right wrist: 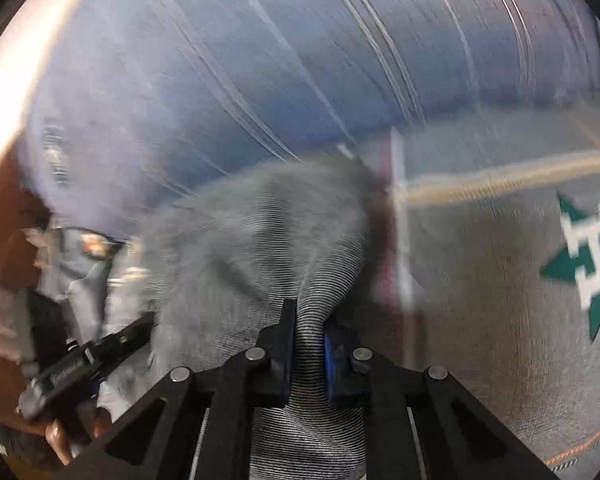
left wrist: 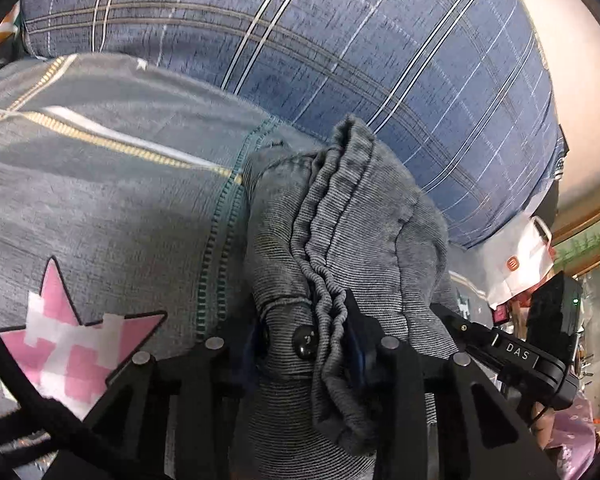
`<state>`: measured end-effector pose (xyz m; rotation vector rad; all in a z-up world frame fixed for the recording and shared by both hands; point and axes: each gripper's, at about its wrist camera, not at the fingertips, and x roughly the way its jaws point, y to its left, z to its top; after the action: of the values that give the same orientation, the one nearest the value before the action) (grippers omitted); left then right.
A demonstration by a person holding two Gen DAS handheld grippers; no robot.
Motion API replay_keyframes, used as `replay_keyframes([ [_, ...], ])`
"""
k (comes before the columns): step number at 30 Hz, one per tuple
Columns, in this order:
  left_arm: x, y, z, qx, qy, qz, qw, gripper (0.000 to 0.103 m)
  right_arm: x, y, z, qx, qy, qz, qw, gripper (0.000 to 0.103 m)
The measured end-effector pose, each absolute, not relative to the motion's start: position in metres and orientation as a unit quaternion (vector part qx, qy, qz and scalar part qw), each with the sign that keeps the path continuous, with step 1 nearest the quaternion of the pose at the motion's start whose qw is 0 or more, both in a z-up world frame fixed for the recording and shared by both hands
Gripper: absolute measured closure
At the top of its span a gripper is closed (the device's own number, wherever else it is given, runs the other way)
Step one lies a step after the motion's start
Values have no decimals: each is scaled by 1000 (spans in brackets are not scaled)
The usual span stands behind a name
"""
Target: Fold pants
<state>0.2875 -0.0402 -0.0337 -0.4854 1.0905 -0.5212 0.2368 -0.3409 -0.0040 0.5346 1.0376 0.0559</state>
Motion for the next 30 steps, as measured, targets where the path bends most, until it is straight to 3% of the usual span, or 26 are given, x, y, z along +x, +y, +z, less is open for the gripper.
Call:
replay_keyframes([
  [3,291,-33,-26,-233,509,-246,791,58,235,-343,5,256,483,33,837,87],
  [8,284,-16,-13,-233,514,-236,791,57,225,-350,8,291,479,27,828,85],
  [11,264,-16,0,-218,507,-252,795,44,208,-356,14,304,470,18,828,83],
  [13,252,-22,5,-199,509,-262,795,44,198,-356,17,308,469,19,828,83],
  [16,237,-30,3,-161,514,-268,799,42,182,-356,20,305,466,14,830,72],
  [18,239,-32,-4,-164,520,-263,796,42,174,-358,16,328,463,25,823,42],
  [20,245,-27,-13,-186,531,-262,784,40,172,-358,12,341,460,35,819,36],
  [28,244,-31,-21,-171,534,-254,788,43,183,-344,-5,299,506,18,809,38],
  [30,245,-34,-24,-168,534,-251,790,43,185,-339,-10,288,519,22,805,51],
])
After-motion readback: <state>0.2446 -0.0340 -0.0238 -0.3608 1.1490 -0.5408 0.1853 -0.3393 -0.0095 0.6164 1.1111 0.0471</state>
